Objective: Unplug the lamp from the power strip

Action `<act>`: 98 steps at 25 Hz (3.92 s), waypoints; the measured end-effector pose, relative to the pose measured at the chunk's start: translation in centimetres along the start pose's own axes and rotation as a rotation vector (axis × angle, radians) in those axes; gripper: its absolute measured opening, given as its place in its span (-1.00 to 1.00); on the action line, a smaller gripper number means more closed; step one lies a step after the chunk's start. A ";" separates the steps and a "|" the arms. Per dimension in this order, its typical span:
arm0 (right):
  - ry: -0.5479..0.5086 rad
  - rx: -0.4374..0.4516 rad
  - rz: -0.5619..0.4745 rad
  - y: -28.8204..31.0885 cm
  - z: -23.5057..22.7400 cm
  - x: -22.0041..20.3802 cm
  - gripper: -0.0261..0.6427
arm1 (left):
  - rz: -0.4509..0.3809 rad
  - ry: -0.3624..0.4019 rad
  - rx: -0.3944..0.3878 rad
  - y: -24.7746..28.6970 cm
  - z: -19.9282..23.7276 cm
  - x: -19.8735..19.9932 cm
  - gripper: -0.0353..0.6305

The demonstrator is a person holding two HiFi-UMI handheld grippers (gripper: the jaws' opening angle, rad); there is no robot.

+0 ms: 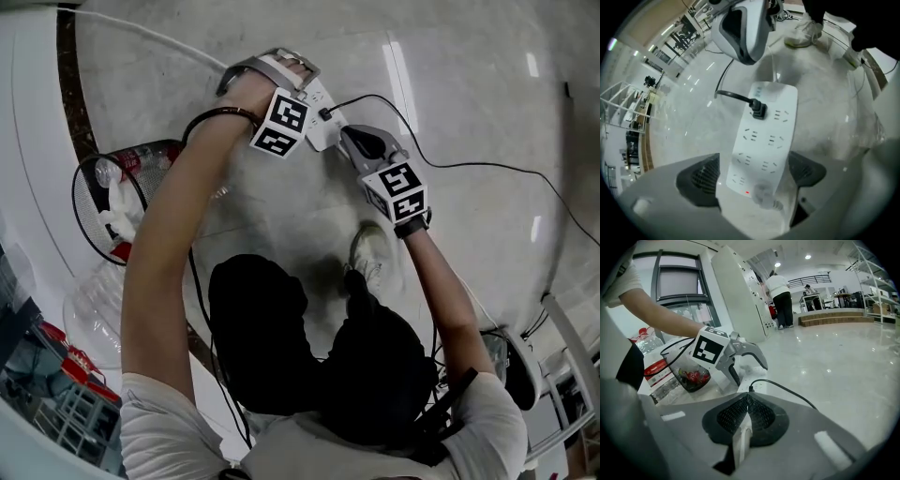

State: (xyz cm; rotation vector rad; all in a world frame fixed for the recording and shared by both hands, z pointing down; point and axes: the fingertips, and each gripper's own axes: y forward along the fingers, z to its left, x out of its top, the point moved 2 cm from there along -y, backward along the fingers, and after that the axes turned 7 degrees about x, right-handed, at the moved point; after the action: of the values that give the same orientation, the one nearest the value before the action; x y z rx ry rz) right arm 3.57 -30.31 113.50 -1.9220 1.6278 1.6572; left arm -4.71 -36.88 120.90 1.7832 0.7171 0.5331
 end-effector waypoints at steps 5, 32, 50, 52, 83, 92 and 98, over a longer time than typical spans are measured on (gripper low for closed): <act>-0.015 0.013 0.017 -0.3 0.1 -0.4 -0.89 | -0.027 0.062 -0.082 1.2 -0.9 0.7 0.42; -0.193 -0.071 0.121 6.3 -1.5 -0.9 -0.72 | -0.002 0.072 -0.096 1.9 -1.0 1.0 0.41; -0.304 -0.036 0.040 6.6 -1.3 0.0 -0.74 | -0.048 0.029 -0.123 2.1 -1.3 0.9 0.43; -0.304 -0.047 0.041 6.4 -1.3 0.2 -0.74 | -0.057 0.029 -0.123 2.0 -1.2 0.9 0.43; -0.165 -0.016 -0.235 1.6 -1.3 5.6 -0.77 | -0.065 -0.012 -0.125 2.1 -1.2 0.7 0.45; -0.153 -0.040 -0.345 -2.2 -1.4 8.5 -0.77 | -0.037 -0.119 -0.061 1.4 -0.9 -0.1 0.47; -0.106 -0.067 -0.424 -5.2 -1.8 10.1 -0.77 | -0.059 -0.401 0.159 -3.2 0.8 -2.4 0.45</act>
State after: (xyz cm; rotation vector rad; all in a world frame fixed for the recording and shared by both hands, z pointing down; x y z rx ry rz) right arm 6.76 -35.60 103.78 -1.9935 1.0446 1.6165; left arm -6.57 -38.33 117.64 1.9318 0.5395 0.0715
